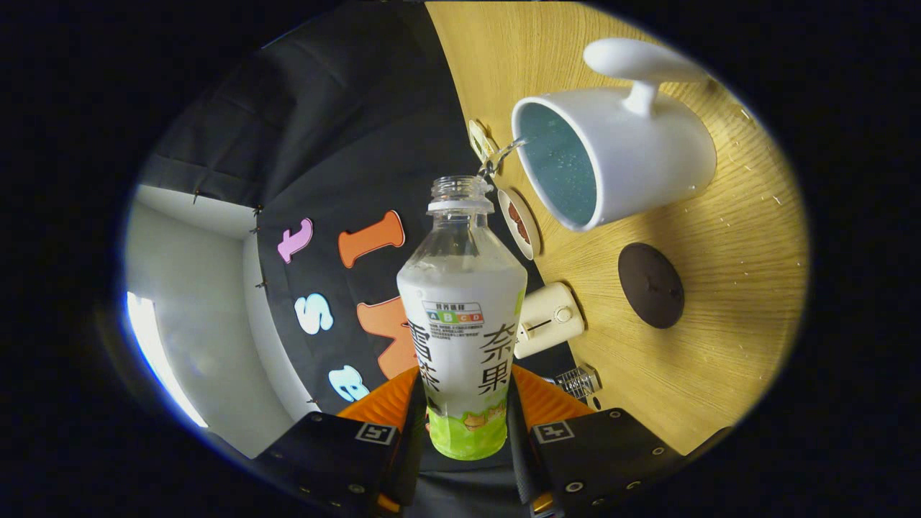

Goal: Take the bottle from table, then pour the juice into the cup, finally place the bottle on the coaster

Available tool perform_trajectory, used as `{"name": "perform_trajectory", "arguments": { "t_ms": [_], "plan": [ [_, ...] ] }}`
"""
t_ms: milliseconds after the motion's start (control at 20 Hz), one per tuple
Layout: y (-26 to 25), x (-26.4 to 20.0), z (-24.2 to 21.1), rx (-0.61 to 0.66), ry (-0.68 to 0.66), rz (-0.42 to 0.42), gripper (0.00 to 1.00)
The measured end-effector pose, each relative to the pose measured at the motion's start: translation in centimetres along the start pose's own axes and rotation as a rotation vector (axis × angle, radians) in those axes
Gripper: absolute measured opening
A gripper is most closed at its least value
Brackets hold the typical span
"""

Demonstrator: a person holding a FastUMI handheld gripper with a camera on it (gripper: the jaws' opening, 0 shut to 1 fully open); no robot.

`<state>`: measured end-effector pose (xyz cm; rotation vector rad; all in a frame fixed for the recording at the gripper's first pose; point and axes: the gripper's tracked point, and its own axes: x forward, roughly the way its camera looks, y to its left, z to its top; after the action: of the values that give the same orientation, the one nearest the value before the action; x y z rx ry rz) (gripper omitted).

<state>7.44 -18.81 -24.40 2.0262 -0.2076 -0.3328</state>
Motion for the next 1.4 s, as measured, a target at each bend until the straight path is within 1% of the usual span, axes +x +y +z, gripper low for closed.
{"name": "perform_trajectory", "arguments": {
  "t_ms": [650, 900, 1200, 1400],
  "plan": [
    [1.8, -0.2, -0.9, 0.104, 0.001, 0.000, 0.54],
    [1.9, -0.2, -0.5, 0.170, -0.018, -0.003, 0.54],
    [2.3, 0.0, -0.8, 0.253, -0.026, 0.021, 0.54],
    [3.1, 0.0, -0.6, 0.308, -0.037, 0.054, 0.54]
  ]
}}
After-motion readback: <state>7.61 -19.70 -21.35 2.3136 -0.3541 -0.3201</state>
